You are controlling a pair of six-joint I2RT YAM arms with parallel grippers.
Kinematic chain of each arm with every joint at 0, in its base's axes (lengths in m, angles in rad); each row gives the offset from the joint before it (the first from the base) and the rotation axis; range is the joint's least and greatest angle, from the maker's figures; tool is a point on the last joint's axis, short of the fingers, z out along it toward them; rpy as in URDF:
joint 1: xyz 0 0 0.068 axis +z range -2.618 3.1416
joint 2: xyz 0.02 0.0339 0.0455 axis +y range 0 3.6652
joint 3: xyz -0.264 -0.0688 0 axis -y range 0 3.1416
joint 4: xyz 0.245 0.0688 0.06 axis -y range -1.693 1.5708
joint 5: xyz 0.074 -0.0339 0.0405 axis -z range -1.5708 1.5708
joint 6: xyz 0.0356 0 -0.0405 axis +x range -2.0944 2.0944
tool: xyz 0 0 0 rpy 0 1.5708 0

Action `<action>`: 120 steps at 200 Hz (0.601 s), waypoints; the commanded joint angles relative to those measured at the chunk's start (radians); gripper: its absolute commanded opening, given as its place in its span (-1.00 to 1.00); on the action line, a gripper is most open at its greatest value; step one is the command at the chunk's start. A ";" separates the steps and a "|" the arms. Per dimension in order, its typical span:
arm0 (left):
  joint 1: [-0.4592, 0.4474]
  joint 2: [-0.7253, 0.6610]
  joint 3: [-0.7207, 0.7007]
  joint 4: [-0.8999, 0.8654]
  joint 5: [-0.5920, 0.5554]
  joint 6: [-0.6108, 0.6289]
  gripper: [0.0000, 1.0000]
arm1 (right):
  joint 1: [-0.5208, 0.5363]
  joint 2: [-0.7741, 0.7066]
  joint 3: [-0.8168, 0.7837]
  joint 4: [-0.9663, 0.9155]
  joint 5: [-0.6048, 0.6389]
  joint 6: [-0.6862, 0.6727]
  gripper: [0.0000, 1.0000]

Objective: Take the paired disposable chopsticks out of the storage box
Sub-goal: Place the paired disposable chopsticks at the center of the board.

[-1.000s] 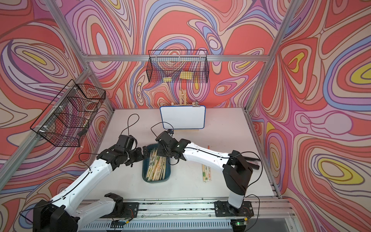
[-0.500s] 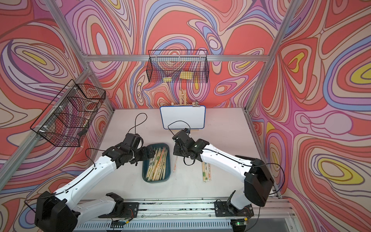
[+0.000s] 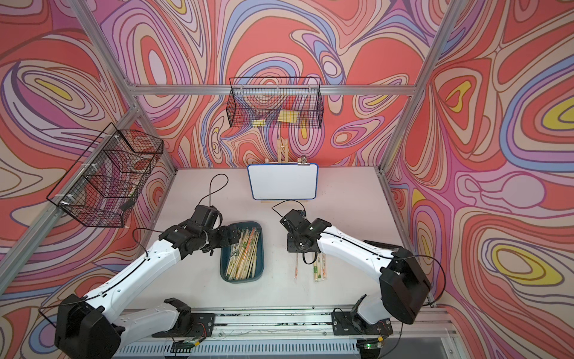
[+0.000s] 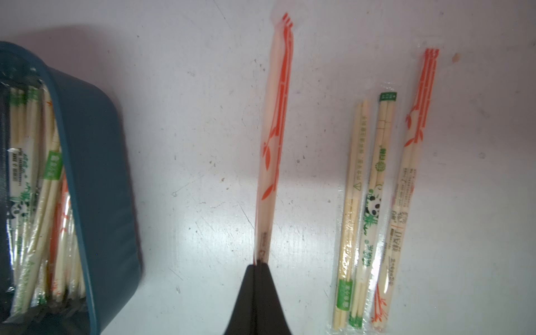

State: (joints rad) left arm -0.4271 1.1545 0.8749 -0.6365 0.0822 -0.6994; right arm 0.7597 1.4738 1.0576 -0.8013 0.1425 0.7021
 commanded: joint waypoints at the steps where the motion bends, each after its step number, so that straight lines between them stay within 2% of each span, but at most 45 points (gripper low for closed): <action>1: -0.009 0.004 0.027 -0.024 -0.015 0.010 1.00 | -0.015 0.024 -0.014 -0.043 0.017 -0.072 -1.00; 42: -0.009 0.004 0.030 -0.026 -0.017 0.009 0.99 | -0.026 0.075 -0.024 -0.068 0.027 -0.113 -1.00; 120: -0.010 -0.001 0.018 -0.021 -0.021 0.008 0.99 | -0.040 0.134 -0.051 -0.063 0.085 -0.109 -1.00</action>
State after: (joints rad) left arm -0.4316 1.1542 0.8783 -0.6403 0.0753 -0.6994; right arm 0.7280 1.5856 1.0164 -0.8570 0.1856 0.5961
